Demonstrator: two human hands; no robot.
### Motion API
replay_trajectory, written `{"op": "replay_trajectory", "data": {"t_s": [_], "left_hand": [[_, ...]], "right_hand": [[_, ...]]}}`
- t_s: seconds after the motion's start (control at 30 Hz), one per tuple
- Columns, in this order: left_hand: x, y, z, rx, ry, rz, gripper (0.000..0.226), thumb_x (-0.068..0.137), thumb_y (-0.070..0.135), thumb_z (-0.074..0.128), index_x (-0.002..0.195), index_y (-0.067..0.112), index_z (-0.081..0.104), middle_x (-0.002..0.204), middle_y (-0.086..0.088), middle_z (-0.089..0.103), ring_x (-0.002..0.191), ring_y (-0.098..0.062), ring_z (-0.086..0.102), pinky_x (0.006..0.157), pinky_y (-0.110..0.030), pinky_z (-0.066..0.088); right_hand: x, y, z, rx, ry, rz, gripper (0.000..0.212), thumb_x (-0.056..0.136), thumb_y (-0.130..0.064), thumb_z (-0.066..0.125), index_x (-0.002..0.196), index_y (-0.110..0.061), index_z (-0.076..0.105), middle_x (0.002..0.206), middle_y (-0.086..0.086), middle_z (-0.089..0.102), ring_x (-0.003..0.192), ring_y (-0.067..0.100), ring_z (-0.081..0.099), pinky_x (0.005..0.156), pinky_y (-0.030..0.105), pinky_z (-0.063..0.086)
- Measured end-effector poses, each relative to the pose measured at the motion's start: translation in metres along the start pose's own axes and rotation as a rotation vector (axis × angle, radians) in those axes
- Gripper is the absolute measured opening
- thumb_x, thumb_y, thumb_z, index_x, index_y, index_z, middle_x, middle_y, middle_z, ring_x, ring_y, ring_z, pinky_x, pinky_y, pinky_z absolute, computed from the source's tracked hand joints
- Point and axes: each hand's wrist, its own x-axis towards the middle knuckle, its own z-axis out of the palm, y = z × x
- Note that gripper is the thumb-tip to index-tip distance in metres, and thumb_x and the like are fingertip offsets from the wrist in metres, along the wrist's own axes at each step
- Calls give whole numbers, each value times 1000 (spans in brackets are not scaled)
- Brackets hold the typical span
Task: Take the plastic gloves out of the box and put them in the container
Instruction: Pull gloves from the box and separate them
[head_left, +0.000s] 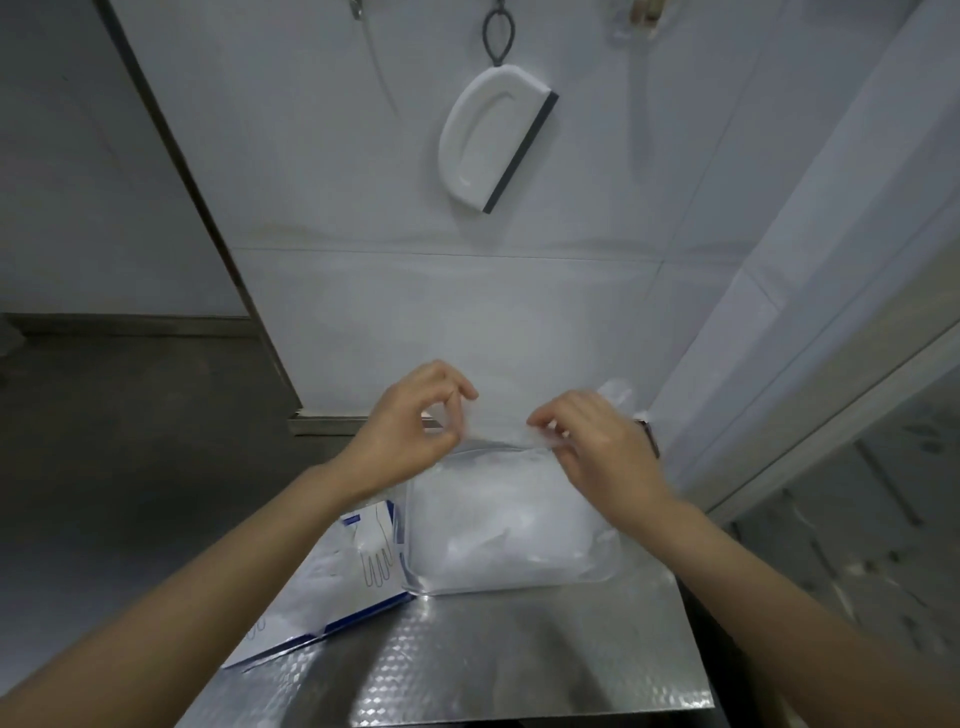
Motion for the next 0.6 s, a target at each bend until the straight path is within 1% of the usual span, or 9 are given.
{"op": "replay_trajectory", "data": {"t_s": [0.1, 0.13, 0.2, 0.23, 0.3, 0.37, 0.47, 0.53, 0.6], "left_hand": [[-29, -26, 14, 132, -212, -66, 15, 76, 24, 55, 70, 36, 48, 103, 15, 56, 103, 1, 50, 91, -26, 39], [-37, -32, 18, 170, -266, -89, 16, 77, 26, 54, 70, 38, 47, 104, 16, 56, 104, 0, 49, 93, -31, 40], [-47, -42, 26, 271, -369, -129, 20, 80, 21, 57, 71, 37, 48, 108, 11, 56, 107, -7, 48, 95, -36, 40], [-49, -44, 29, 351, -434, -142, 18, 82, 18, 58, 73, 32, 52, 111, 9, 55, 109, -10, 47, 97, -36, 38], [-52, -47, 36, 506, -550, -140, 8, 85, 16, 58, 80, 22, 59, 119, 7, 52, 116, -11, 42, 101, -31, 33], [-52, -48, 41, 607, -653, -158, 7, 87, 16, 56, 89, 18, 62, 125, 5, 48, 122, -13, 38, 103, -26, 27], [-50, -47, 48, 727, -793, -195, 14, 89, 10, 54, 99, 17, 62, 135, -1, 43, 129, -18, 32, 107, -28, 23], [-47, -43, 51, 778, -815, -214, 24, 88, 1, 52, 105, 15, 62, 139, -4, 41, 133, -20, 30, 109, -29, 21], [-43, -37, 51, 785, -706, -243, 32, 86, -7, 48, 107, 15, 60, 132, -4, 46, 125, -20, 39, 101, -26, 27]], "right_hand": [[-25, 4, 22, -8, -214, -15, 35, 68, 3, 66, 93, -21, 59, 88, -6, 62, 82, 11, 52, 51, 25, 46], [-30, 4, 31, -16, -331, 5, 38, 69, 3, 68, 97, -22, 59, 92, -6, 62, 85, 11, 53, 54, 24, 47], [-40, 6, 43, -5, -555, 88, 39, 82, 3, 59, 112, -22, 58, 111, -5, 59, 101, 13, 53, 71, 26, 46], [-45, 7, 48, 25, -651, 126, 39, 88, 2, 51, 119, -21, 56, 119, -4, 55, 109, 14, 50, 78, 27, 43], [-53, 7, 57, 42, -764, 150, 42, 90, 3, 44, 124, -20, 53, 124, -2, 51, 113, 16, 46, 78, 26, 37], [-58, 6, 66, 62, -821, 164, 43, 90, 3, 44, 125, -20, 52, 124, -1, 51, 114, 16, 46, 76, 23, 34], [-58, 4, 71, 140, -943, 256, 39, 92, -5, 51, 128, -20, 50, 128, 0, 49, 116, 16, 47, 90, 24, 39], [-53, 8, 66, 265, -1088, 342, 44, 91, -16, 60, 133, -20, 47, 131, 0, 47, 120, 16, 46, 99, 24, 37], [-44, 14, 60, 412, -1141, 428, 48, 88, -26, 65, 132, -19, 48, 128, -2, 51, 118, 13, 49, 96, 19, 38]]}}
